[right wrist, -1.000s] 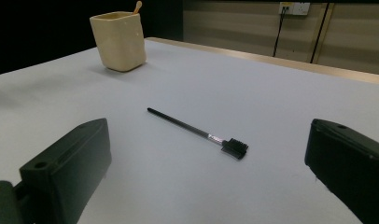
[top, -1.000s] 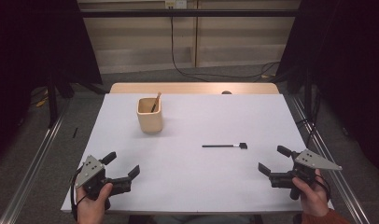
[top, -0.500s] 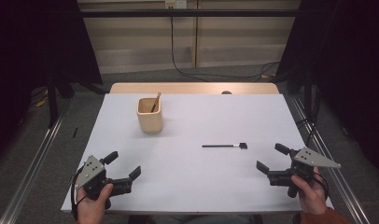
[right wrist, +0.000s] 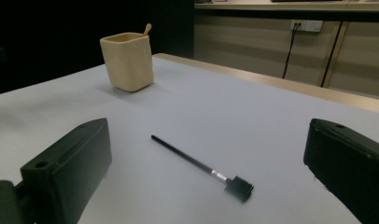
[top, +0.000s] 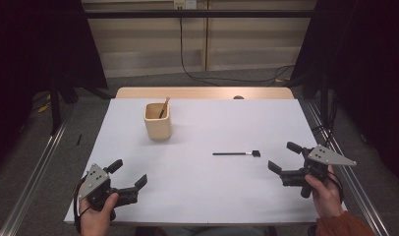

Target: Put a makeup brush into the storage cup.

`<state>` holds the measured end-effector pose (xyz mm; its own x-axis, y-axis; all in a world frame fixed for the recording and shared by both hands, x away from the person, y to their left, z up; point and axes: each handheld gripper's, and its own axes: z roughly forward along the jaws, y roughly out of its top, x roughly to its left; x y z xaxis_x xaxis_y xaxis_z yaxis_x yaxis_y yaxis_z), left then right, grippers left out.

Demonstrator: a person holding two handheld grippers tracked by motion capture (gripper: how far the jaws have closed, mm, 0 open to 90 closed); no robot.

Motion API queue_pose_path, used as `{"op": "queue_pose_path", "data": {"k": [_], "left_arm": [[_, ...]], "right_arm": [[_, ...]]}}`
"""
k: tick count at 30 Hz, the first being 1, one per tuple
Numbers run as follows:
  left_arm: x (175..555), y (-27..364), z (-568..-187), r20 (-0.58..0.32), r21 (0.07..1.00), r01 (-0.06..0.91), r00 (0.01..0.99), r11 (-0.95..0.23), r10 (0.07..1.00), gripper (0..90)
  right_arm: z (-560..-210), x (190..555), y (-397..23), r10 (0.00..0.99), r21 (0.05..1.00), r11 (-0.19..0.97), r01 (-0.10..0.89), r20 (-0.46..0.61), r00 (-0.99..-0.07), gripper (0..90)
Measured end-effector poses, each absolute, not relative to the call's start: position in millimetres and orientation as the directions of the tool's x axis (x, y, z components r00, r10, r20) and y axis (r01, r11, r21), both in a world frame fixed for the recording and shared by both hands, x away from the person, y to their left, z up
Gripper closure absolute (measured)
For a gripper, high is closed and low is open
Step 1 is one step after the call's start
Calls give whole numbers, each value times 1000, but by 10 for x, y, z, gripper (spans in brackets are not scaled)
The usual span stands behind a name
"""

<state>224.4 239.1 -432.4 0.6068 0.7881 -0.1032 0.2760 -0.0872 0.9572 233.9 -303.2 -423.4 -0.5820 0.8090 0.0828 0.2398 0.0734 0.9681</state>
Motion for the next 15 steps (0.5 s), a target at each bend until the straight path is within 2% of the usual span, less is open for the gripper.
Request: {"op": "queue_pose_path", "data": {"k": [15], "left_arm": [[2199,2423,-4310,-109,960,269,605,-74,789,21]], "right_arm": [[-4033,2748,-2824,793,971,114,209,38,-609,0]]}}
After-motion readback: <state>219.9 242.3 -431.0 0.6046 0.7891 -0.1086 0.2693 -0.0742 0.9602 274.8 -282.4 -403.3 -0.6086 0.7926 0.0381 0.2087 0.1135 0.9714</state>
